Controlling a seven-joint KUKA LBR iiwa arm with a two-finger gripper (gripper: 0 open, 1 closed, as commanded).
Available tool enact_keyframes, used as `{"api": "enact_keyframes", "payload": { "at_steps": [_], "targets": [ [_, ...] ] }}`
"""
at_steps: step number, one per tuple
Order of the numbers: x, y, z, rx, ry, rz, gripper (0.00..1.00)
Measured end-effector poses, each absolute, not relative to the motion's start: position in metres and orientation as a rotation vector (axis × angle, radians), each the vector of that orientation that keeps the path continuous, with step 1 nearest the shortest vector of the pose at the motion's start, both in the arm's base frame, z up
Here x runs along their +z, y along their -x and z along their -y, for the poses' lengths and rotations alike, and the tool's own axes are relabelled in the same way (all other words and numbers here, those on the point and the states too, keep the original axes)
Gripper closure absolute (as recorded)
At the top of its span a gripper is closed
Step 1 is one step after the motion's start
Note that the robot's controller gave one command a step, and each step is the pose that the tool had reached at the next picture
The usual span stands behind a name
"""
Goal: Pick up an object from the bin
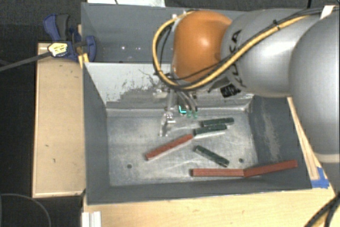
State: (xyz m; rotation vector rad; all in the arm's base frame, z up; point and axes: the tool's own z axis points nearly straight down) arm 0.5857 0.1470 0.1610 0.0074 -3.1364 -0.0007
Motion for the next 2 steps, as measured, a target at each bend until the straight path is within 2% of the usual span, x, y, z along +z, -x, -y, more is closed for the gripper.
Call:
{"api": "enact_keyframes", "payload": {
  "at_steps": [1, 2],
  "targets": [
    [0.166, -0.588, -0.146, -0.002, -0.002, 3.144, 0.00],
    [0.118, -0.568, -0.116, -0.002, -0.200, 3.140, 0.00]
  ]
}}
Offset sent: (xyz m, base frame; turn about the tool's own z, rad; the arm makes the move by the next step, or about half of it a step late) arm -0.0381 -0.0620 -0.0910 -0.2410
